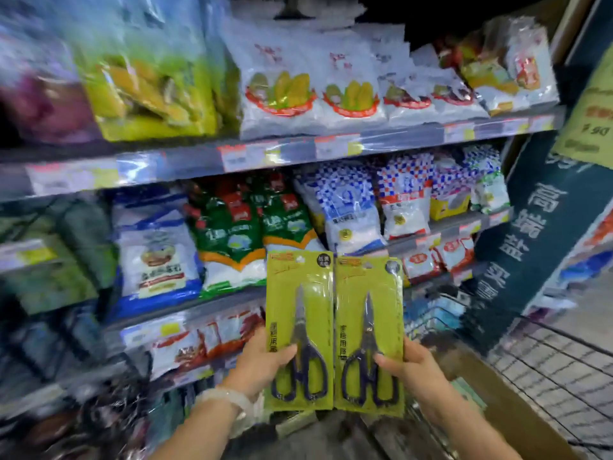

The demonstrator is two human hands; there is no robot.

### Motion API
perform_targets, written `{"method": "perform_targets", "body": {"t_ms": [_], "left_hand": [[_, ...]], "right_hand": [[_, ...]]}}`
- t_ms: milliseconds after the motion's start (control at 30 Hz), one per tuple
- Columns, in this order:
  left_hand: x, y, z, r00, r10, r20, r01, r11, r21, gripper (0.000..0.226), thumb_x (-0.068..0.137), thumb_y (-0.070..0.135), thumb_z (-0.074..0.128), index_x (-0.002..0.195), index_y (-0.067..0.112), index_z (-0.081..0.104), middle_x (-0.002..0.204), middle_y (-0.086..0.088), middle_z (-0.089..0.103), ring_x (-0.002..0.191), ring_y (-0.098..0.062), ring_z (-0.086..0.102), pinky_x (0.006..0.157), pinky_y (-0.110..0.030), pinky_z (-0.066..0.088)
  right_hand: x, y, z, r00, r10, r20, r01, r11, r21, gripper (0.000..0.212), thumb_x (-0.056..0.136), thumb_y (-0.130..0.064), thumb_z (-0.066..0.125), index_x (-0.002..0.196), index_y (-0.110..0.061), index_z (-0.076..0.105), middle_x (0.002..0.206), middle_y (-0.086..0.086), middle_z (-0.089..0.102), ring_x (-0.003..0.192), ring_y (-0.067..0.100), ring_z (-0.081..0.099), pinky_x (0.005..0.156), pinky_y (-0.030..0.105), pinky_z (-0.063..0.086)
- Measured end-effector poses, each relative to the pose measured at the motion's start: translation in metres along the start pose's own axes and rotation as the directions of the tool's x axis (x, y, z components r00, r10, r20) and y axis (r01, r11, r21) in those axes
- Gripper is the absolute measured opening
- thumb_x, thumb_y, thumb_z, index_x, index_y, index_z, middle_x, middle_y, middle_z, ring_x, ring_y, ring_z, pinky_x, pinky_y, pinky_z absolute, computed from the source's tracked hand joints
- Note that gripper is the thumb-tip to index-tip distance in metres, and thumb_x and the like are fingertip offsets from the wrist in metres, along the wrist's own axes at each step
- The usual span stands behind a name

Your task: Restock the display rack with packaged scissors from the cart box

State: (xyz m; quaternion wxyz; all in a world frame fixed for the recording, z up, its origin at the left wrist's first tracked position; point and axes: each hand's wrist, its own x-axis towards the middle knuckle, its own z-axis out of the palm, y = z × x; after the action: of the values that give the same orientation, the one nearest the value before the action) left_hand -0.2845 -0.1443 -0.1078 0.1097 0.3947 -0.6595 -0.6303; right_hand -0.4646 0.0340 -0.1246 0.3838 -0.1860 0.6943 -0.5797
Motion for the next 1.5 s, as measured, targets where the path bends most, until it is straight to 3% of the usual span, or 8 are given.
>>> {"method": "perform_targets", "body": {"t_ms": [200, 333, 600, 733, 967, 1067, 1267, 1500], "left_hand": [[-0.106, -0.049, -0.153, 0.958, -0.046, -0.282, 0.017, 0.994, -0.105, 0.029, 0.085, 0.014, 0.068, 0.111, 0.014, 0.056, 0.112, -0.007, 0.066, 0.100, -0.021, 0.062, 0.088, -0.034, 0.050], [-0.166, -0.097, -0.237, 0.882, -0.109, -0.459, 0.046, 0.988, -0.147, 0.083, 0.065, 0.049, 0.075, 0.133, 0.011, 0.046, 0.134, -0.007, 0.055, 0.123, -0.026, 0.053, 0.106, -0.042, 0.041], [-0.265, -0.159, -0.347, 0.702, -0.219, -0.678, 0.021, 0.957, -0.288, 0.035, 0.087, 0.010, 0.065, 0.119, 0.004, 0.051, 0.108, -0.009, 0.064, 0.095, -0.020, 0.062, 0.081, -0.020, 0.051], [-0.291, -0.189, -0.405, 0.648, -0.302, -0.700, -0.046, 0.901, -0.431, 0.069, 0.079, 0.015, 0.074, 0.138, 0.006, 0.038, 0.138, -0.015, 0.050, 0.121, -0.030, 0.054, 0.105, -0.046, 0.042], [-0.309, -0.195, -0.511, 0.620, -0.222, -0.753, -0.068, 0.940, -0.333, 0.035, 0.086, 0.000, 0.063, 0.117, 0.011, 0.053, 0.106, 0.002, 0.065, 0.103, -0.020, 0.060, 0.101, -0.039, 0.044], [-0.310, -0.200, -0.556, 0.603, -0.207, -0.770, -0.097, 0.939, -0.329, 0.034, 0.086, -0.002, 0.061, 0.112, 0.018, 0.051, 0.089, 0.022, 0.050, 0.099, -0.013, 0.053, 0.100, -0.033, 0.040], [-0.306, -0.221, -0.617, 0.624, -0.282, -0.729, 0.052, 0.946, -0.321, 0.032, 0.077, 0.021, 0.073, 0.105, 0.023, 0.056, 0.111, -0.004, 0.057, 0.110, -0.022, 0.053, 0.102, -0.035, 0.041], [-0.294, -0.259, -0.694, 0.703, -0.356, -0.615, 0.140, 0.918, -0.372, 0.043, 0.069, 0.024, 0.077, 0.107, 0.030, 0.057, 0.116, -0.006, 0.065, 0.114, -0.025, 0.057, 0.106, -0.047, 0.040]], "right_hand": [[-0.024, -0.014, 0.172, 0.970, -0.040, 0.242, 0.055, 0.997, -0.057, 0.025, 0.081, 0.005, 0.064, 0.100, -0.011, 0.066, 0.091, 0.003, 0.075, 0.086, 0.021, 0.068, 0.087, 0.038, 0.051], [-0.037, -0.019, 0.279, 0.913, -0.042, 0.406, 0.104, 0.986, -0.131, 0.023, 0.079, 0.005, 0.066, 0.100, -0.006, 0.065, 0.092, 0.009, 0.073, 0.085, 0.026, 0.064, 0.084, 0.042, 0.051], [-0.069, -0.005, 0.473, 0.742, 0.002, 0.671, 0.204, 0.952, -0.229, 0.023, 0.076, 0.001, 0.072, 0.095, -0.007, 0.064, 0.090, 0.011, 0.068, 0.076, 0.018, 0.059, 0.065, 0.022, 0.050], [-0.076, -0.001, 0.554, 0.655, 0.054, 0.753, 0.228, 0.937, -0.265, 0.043, 0.071, -0.004, 0.077, 0.110, 0.000, 0.060, 0.094, 0.008, 0.067, 0.086, 0.020, 0.060, 0.074, 0.026, 0.050], [-0.079, -0.016, 0.683, 0.572, 0.094, 0.815, 0.240, 0.931, -0.276, 0.033, 0.082, -0.005, 0.067, 0.109, -0.021, 0.055, 0.100, -0.009, 0.066, 0.091, 0.005, 0.061, 0.074, 0.016, 0.047], [-0.076, -0.018, 0.734, 0.575, 0.099, 0.812, 0.269, 0.915, -0.302, 0.030, 0.082, -0.004, 0.067, 0.108, -0.014, 0.056, 0.096, -0.004, 0.066, 0.090, 0.013, 0.061, 0.079, 0.021, 0.048], [-0.068, -0.016, 0.795, 0.646, 0.092, 0.758, 0.329, 0.862, -0.386, 0.031, 0.081, -0.005, 0.068, 0.109, 0.002, 0.061, 0.101, 0.013, 0.067, 0.088, 0.018, 0.058, 0.077, 0.025, 0.049], [-0.049, -0.031, 0.848, 0.745, 0.052, 0.665, 0.296, 0.867, -0.400, 0.015, 0.082, -0.010, 0.069, 0.089, -0.019, 0.059, 0.109, 0.013, 0.068, 0.099, 0.024, 0.062, 0.096, 0.039, 0.047]]}}
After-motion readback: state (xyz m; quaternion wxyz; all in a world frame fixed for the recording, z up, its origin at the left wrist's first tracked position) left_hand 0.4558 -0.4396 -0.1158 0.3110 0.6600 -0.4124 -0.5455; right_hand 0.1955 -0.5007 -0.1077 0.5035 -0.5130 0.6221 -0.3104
